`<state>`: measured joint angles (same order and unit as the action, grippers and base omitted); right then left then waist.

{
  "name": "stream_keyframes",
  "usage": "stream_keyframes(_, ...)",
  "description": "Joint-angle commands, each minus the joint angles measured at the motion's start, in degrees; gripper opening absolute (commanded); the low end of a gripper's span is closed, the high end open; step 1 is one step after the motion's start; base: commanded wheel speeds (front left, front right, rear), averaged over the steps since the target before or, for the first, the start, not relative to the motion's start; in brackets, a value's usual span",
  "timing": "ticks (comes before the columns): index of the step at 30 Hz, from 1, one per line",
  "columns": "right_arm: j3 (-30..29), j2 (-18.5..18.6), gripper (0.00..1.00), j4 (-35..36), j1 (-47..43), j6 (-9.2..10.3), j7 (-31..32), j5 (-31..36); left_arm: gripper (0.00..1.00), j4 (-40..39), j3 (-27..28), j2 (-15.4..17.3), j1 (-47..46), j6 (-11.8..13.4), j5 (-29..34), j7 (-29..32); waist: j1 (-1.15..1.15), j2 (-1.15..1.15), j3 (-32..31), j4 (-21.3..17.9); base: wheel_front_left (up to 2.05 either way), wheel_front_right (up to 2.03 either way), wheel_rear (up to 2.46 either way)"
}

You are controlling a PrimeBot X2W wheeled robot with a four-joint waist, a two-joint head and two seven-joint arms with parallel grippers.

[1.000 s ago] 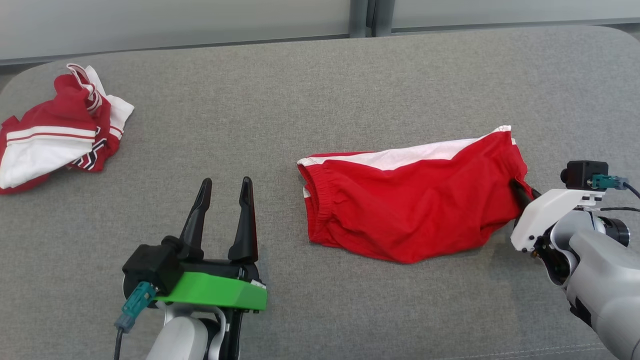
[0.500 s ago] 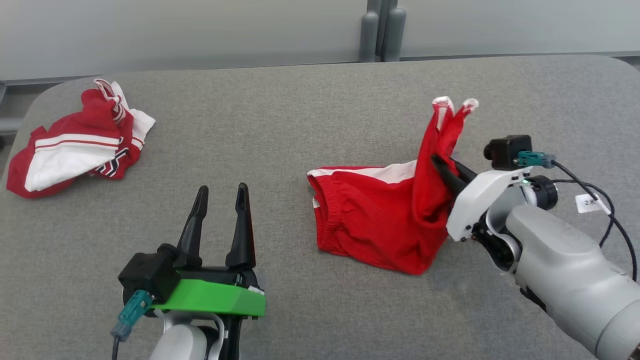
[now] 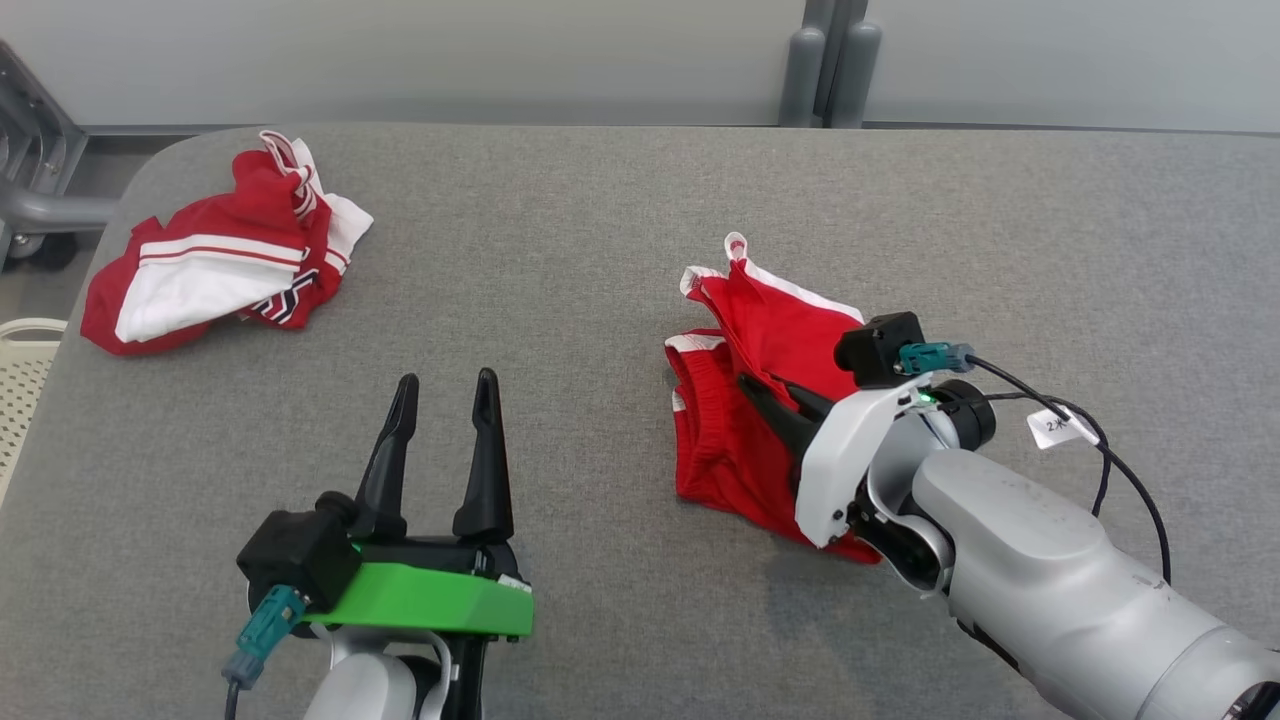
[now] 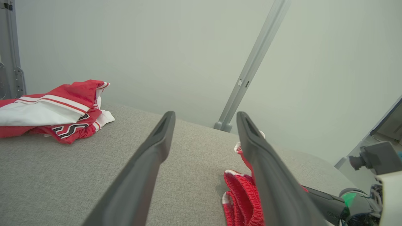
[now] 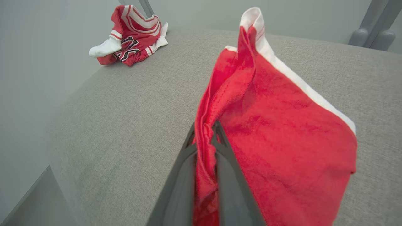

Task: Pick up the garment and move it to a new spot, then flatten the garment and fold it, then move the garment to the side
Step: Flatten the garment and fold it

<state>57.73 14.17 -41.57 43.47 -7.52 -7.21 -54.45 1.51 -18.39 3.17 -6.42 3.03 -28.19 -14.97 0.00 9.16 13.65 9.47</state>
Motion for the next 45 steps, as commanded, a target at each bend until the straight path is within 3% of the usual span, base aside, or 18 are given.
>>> stream_keyframes(1,-0.65,-0.62,0.00,-0.08,-1.24,0.06,0.55,0.85,1.00,-0.12,0.04,0.10,0.42,-0.10,-0.20,-0.26,0.00,0.01,0.52,0.64,0.00,0.00,0.00)
stream_keyframes(14,-2.99,-6.75,0.00,-8.04,-0.38,0.06,2.46,9.29,1.00,-0.11,-0.62,-0.13,-0.67,-0.23,-0.36,-0.25,0.00,0.01,1.31,2.46,0.00,0.00,0.00)
stream_keyframes(16,-3.05,-7.36,0.42,-9.00,-0.29,0.06,2.27,10.93,1.00,-0.03,-0.63,-0.16,-0.56,-0.19,-0.36,-0.25,0.00,0.01,1.13,2.57,0.00,0.00,0.00)
stream_keyframes(17,-2.97,-7.59,0.97,-9.34,-0.28,0.06,2.18,11.77,1.00,0.03,-0.63,-0.17,-0.45,-0.16,-0.35,-0.25,0.00,0.01,1.01,2.58,0.00,0.00,0.00)
stream_keyframes(18,-3.06,-7.82,1.00,-9.58,-0.40,0.06,2.03,12.30,1.00,0.09,-0.59,-0.18,-0.26,-0.08,-0.36,-0.25,0.00,0.01,0.86,2.56,0.00,0.00,0.00)
stream_keyframes(24,-4.09,-8.95,1.00,-8.14,-2.22,0.06,0.96,14.56,1.00,0.31,-0.73,-0.20,1.00,0.12,-0.33,-0.25,0.00,0.01,-0.35,1.60,0.00,0.00,0.00)
stream_keyframes(29,-7.22,-7.70,1.00,-5.24,-3.69,0.06,-0.79,15.01,1.00,0.63,-1.14,-0.20,1.68,0.26,-0.21,-0.26,0.00,0.01,-1.54,0.12,0.00,0.00,0.00)
stream_keyframes(38,-18.65,-2.63,1.00,-0.73,-8.07,0.06,-3.11,17.99,1.00,0.87,-2.86,-0.21,3.21,0.49,-0.52,-0.25,0.00,0.01,-3.46,-2.66,0.00,0.00,0.00)
stream_keyframes(45,-27.44,-2.03,1.00,3.51,-12.81,0.05,-2.11,22.02,1.00,0.42,-3.62,-0.20,3.86,1.01,-0.88,-0.25,0.00,0.01,-3.83,-4.21,0.00,0.00,0.00)
